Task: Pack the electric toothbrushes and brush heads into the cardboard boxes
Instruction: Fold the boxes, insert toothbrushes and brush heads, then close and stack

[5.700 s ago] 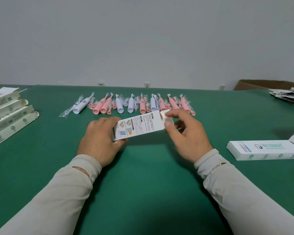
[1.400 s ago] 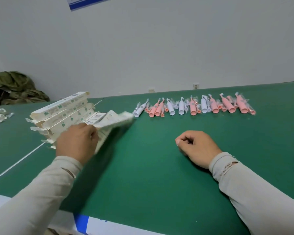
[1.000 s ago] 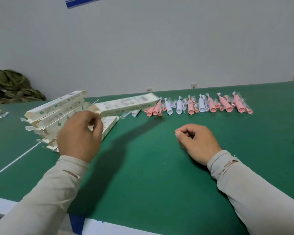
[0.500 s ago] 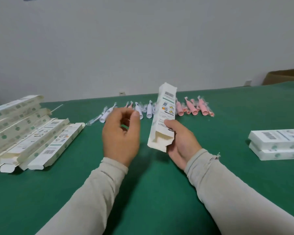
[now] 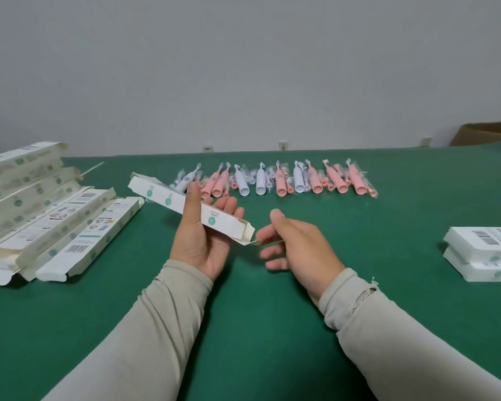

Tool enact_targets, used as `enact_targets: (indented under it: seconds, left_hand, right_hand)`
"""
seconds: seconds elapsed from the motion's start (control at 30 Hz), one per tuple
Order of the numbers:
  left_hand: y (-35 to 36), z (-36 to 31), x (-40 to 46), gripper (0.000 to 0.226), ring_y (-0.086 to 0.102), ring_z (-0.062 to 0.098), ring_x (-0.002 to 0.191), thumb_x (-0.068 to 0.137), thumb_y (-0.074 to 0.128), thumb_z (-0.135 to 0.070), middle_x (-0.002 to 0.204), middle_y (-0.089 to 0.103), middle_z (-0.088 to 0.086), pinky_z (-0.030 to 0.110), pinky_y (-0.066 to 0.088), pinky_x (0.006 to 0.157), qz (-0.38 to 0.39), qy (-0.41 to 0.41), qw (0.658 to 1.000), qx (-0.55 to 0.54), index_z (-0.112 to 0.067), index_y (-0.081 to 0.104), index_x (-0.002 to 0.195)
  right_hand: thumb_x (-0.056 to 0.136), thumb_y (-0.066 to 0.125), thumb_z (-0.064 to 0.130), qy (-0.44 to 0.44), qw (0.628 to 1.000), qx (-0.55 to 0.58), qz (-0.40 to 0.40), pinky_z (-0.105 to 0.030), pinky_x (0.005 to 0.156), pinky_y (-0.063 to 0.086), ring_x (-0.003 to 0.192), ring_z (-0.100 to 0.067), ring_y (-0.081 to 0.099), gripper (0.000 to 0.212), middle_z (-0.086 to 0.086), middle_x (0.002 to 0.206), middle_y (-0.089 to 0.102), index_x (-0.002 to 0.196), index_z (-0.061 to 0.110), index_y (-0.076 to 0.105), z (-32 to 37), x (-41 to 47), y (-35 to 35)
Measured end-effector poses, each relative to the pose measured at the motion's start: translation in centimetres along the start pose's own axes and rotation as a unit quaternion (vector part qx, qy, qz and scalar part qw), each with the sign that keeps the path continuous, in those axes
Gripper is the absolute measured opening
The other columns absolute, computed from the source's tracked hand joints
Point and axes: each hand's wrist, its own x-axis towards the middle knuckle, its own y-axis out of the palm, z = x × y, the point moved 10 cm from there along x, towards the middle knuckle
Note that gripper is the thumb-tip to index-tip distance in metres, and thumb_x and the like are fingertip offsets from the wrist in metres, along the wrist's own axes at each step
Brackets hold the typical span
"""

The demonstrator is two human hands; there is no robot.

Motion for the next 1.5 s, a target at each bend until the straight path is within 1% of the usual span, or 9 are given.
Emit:
enact_targets:
  seconds: [0.17,0.33,0.43,0.6,0.83,0.97,1.1,1.3,1.5]
  left_hand:
    - [1.4,0.4,0.0,0.063,0.064,0.011,0.114,0.094,0.048,-0.057,0.141,0.057,-0.001,0.032,0.054,0.085,0.042,-0.015,0.999,0.019,-0.018,0.049,0.145]
    - [2.6,1.2,-0.6,0.071,0.070,0.011,0.082,0.078,0.066,-0.043,0.105,0.069,-0.001,0.037,0.057,0.083,0.076,-0.002,0.997,0.017,-0.023,0.049,0.144]
    - [2.8,1.6,-0.8,0.072,0.071,0.015,0.083,0.074,0.071,-0.038,0.100,0.067,0.003,0.038,0.058,0.078,0.079,0.000,0.997,0.001,-0.017,0.052,0.141]
    - [2.8,2.5,-0.9,0.056,0.072,0.020,0.100,0.073,0.073,-0.037,0.113,0.067,0.015,0.035,0.059,0.074,0.074,-0.022,0.997,0.009,-0.015,0.058,0.122]
    - [3.5,3.6,-1.1,0.029,0.073,0.020,0.087,0.084,0.069,-0.033,0.076,0.074,0.005,0.041,0.059,0.082,0.116,-0.058,0.991,-0.009,-0.014,0.068,0.105]
    - [3.1,3.7,-0.9,0.053,0.066,0.022,0.093,0.080,0.072,-0.043,0.092,0.065,0.009,0.051,0.057,0.082,0.101,-0.085,0.991,-0.024,-0.011,0.054,0.118]
    - [2.2,3.3,-0.7,0.090,0.062,0.022,0.092,0.080,0.069,-0.047,0.103,0.057,0.014,0.042,0.061,0.071,0.068,-0.079,0.994,-0.016,0.001,0.035,0.147]
    - [3.8,3.6,-1.2,0.046,0.057,0.031,0.101,0.091,0.062,-0.044,0.092,0.052,0.012,0.054,0.055,0.078,0.144,-0.086,0.985,-0.035,-0.015,0.043,0.122]
    - [3.2,3.5,-0.9,0.029,0.065,0.019,0.076,0.092,0.065,-0.038,0.079,0.060,0.008,0.047,0.045,0.104,0.108,-0.075,0.990,-0.048,-0.015,0.058,0.109]
  right_hand:
    - [0.083,0.048,0.057,-0.026,0.999,-0.009,0.029,-0.039,0.074,0.057,0.076,-0.011,0.063,0.041,0.009,0.088,0.076,0.073,0.030,0.078,0.5,-0.4,1.1]
    - [0.080,0.062,0.049,-0.115,0.993,-0.018,0.008,-0.030,0.069,0.045,0.067,-0.011,0.052,0.038,0.000,0.070,0.063,0.074,0.012,0.066,2.0,-1.0,0.7]
    - [0.085,0.072,0.030,-0.158,0.986,-0.042,-0.021,-0.013,0.064,0.042,0.061,0.000,0.052,0.021,0.016,0.064,0.062,0.069,0.019,0.063,2.6,-1.2,0.2]
    - [0.084,0.077,0.018,-0.168,0.982,-0.064,-0.053,-0.012,0.067,0.043,0.067,0.006,0.060,0.017,0.018,0.067,0.067,0.071,0.019,0.066,2.8,-1.2,-0.5]
    - [0.083,0.078,0.021,-0.205,0.973,-0.088,-0.059,-0.009,0.060,0.041,0.057,0.002,0.054,0.015,0.017,0.068,0.066,0.072,0.020,0.068,4.0,-2.0,-0.4]
    - [0.083,0.070,0.027,-0.244,0.963,-0.113,-0.002,-0.012,0.064,0.045,0.070,0.000,0.059,0.003,0.019,0.081,0.069,0.083,0.025,0.070,5.1,-2.7,0.6]
    - [0.078,0.064,0.029,-0.293,0.927,-0.229,0.041,-0.025,0.080,0.050,0.093,-0.011,0.060,0.021,0.022,0.097,0.064,0.099,0.028,0.063,5.5,-3.4,2.1]
    - [0.089,0.067,0.019,-0.325,0.924,-0.197,-0.033,-0.012,0.071,0.045,0.088,-0.006,0.062,0.025,0.034,0.100,0.061,0.096,0.040,0.057,6.5,-3.4,0.4]
    - [0.089,0.070,0.005,-0.351,0.911,-0.207,-0.052,-0.007,0.077,0.042,0.091,0.007,0.059,0.013,0.025,0.097,0.057,0.097,0.015,0.072,6.8,-3.6,0.0]
